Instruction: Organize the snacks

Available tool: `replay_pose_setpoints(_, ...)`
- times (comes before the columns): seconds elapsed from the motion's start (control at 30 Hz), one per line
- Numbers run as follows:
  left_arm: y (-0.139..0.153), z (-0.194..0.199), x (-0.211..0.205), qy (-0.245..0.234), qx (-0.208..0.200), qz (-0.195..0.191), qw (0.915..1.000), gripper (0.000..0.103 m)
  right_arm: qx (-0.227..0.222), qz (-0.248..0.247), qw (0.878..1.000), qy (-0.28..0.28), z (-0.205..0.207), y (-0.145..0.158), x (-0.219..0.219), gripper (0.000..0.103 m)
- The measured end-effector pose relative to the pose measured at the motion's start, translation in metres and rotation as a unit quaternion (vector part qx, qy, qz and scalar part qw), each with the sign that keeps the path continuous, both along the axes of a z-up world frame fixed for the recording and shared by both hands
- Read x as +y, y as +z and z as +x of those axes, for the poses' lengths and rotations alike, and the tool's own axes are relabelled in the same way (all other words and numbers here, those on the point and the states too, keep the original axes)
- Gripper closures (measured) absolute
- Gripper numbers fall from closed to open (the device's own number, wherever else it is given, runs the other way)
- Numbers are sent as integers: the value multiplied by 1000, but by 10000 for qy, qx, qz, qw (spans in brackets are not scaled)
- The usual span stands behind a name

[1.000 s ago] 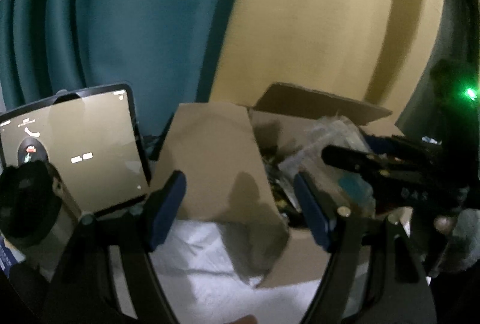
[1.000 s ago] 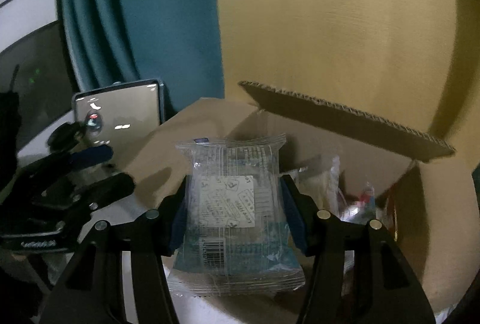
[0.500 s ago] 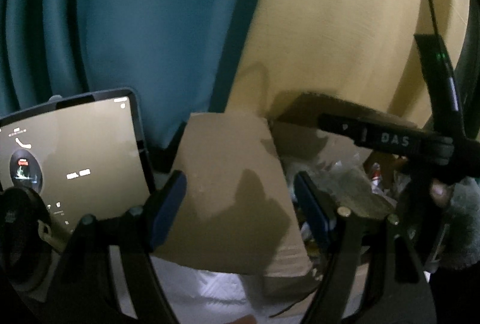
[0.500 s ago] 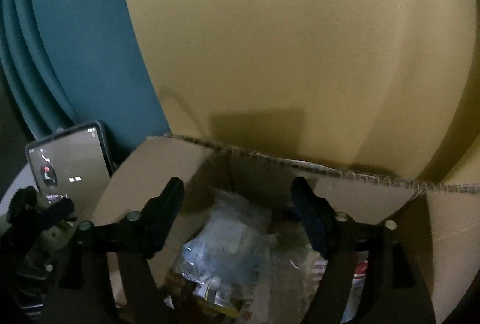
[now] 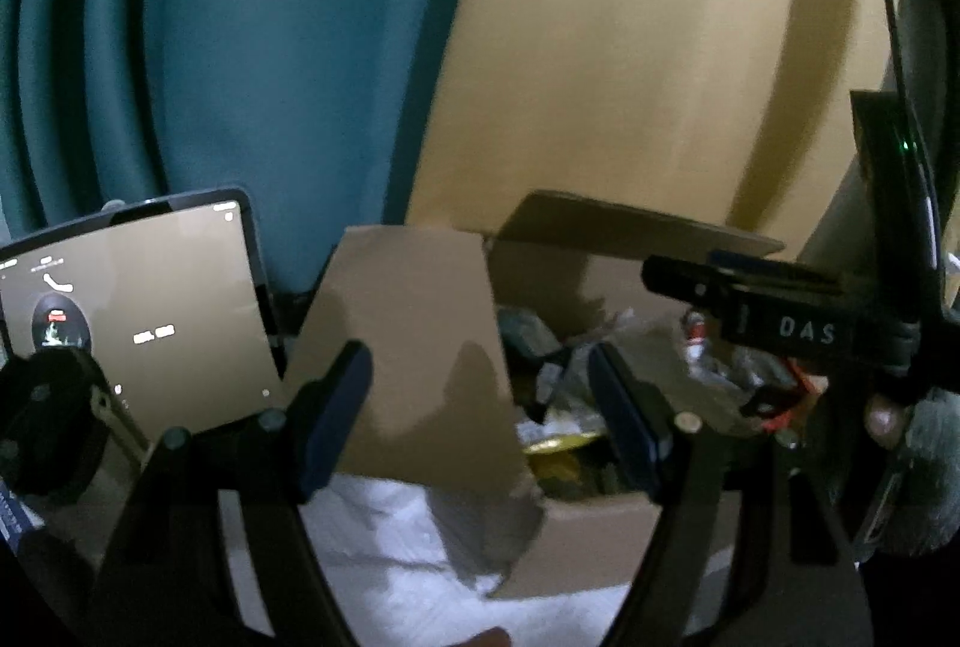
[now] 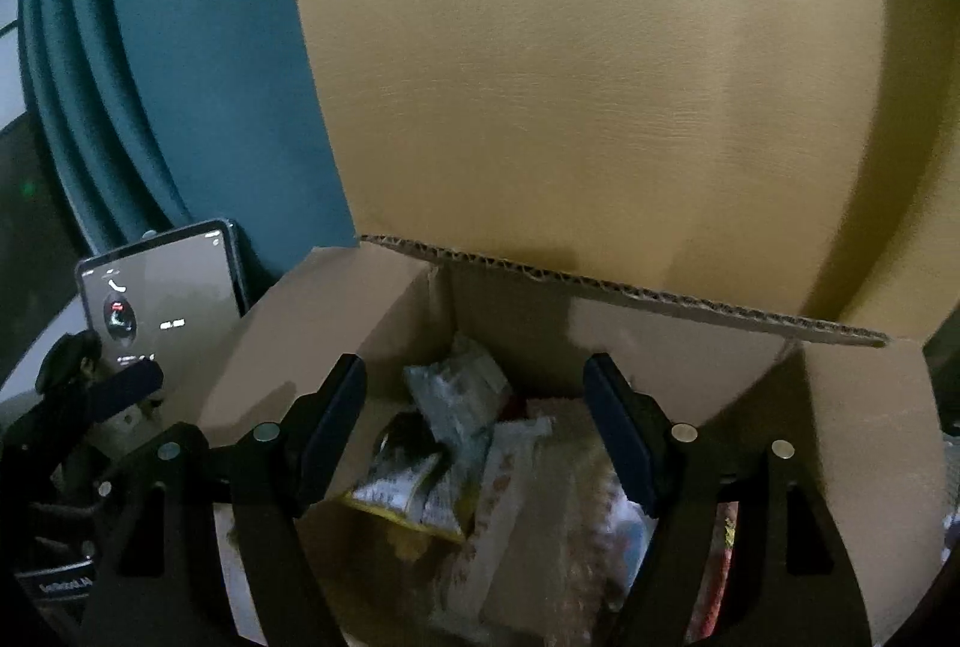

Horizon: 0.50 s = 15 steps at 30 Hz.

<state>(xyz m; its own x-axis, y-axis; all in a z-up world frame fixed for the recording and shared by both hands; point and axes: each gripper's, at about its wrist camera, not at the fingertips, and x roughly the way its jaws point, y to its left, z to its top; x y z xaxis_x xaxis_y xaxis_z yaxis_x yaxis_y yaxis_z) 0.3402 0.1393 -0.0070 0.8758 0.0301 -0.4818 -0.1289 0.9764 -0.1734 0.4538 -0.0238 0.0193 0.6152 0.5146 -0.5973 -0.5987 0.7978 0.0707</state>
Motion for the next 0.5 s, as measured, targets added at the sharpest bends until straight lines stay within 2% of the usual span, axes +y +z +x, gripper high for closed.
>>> replay_pose_setpoints(0.17,9,-18,-17,-50,-1,108,9999,27,-82,14,10000,-44,-23,8,-17,26)
replay_pose_setpoints(0.23,12,-24,-23,-75,-18,124,9999,14,-131,13,9999,-56,-34,12,-25,26)
replay_pose_setpoints(0.27,14,-28,-26,-99,-35,127,9999,12,-150,15,9999,-63,-38,14,-29,26)
replay_pose_setpoints(0.5,22,-59,-51,-194,-128,173,9996,9,-314,25,9994,-144,-77,23,-56,26)
